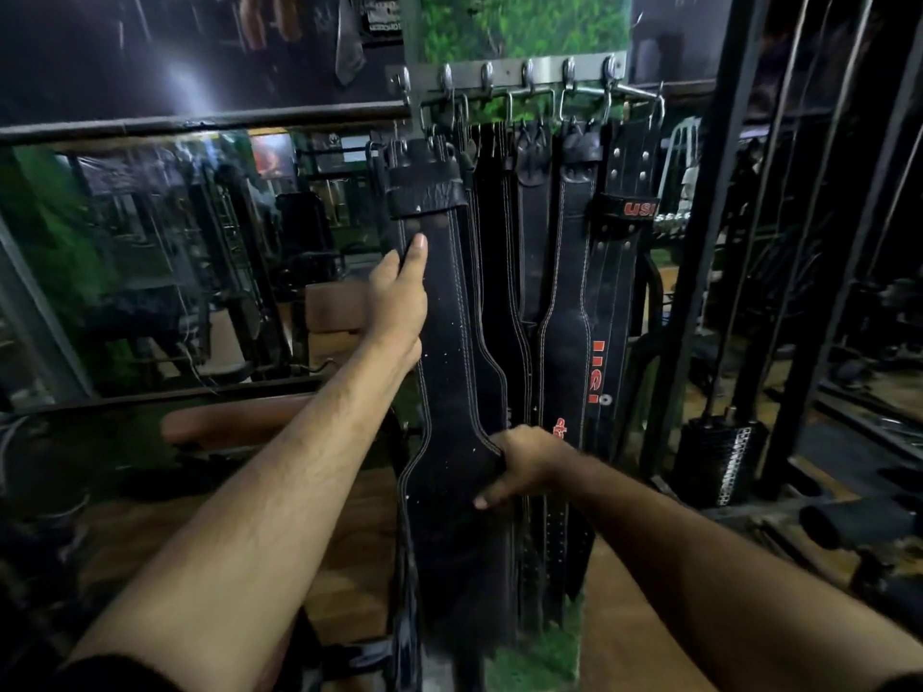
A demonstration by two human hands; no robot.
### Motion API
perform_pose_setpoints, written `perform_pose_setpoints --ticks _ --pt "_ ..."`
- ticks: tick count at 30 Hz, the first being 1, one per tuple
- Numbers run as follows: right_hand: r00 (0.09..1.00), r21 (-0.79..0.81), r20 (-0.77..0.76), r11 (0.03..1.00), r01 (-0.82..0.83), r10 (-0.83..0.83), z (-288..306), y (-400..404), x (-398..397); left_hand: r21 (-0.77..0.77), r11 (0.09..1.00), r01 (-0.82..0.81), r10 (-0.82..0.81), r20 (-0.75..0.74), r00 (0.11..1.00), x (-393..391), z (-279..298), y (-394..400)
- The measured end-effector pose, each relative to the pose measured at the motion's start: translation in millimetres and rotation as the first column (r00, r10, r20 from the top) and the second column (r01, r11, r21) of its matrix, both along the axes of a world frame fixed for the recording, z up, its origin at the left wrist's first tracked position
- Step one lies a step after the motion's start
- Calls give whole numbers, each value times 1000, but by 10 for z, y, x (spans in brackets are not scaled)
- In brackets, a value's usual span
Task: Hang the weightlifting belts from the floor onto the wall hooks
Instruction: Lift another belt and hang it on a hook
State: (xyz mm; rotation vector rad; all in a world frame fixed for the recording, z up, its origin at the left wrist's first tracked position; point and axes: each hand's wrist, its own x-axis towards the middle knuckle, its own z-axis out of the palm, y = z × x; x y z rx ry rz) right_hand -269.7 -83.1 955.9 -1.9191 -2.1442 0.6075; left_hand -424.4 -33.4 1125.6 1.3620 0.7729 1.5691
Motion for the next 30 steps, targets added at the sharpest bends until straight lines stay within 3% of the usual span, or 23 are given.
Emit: perform_pose_setpoints --ticks 2,3,6,8,12,16,21,27,30 --pt "990 -187 139 982 11 15 109 48 98 3 1000 -7 7 -19 1000 -4 -60 81" --pt "994 -215 108 976 21 3 215 67 143 3 1000 -9 9 -27 1000 11 -68 78" --pt "955 -93 -293 995 21 -48 664 71 161 49 999 -11 14 -53 999 34 -95 183" --pt "812 41 -582 996 78 -39 954 63 82 60 998 20 -18 -40 999 13 -113 261" --pt "546 245 -835 931 271 61 1395 129 -137 21 995 95 -93 -68 993 26 -256 529" --pt "433 330 -892 843 425 131 1760 229 -318 9 985 174 -172 -134 976 78 -358 747" --pt "224 254 -962 813 524 157 1902 324 -278 106 960 258 -210 -334 919 67 -218 462" --pt "195 265 -962 814 518 189 1880 391 12 71 938 339 -246 -551 797 169 -129 507" --pt "148 281 -960 826 488 239 1935 445 183 2 935 355 -321 -426 846 203 11 586"
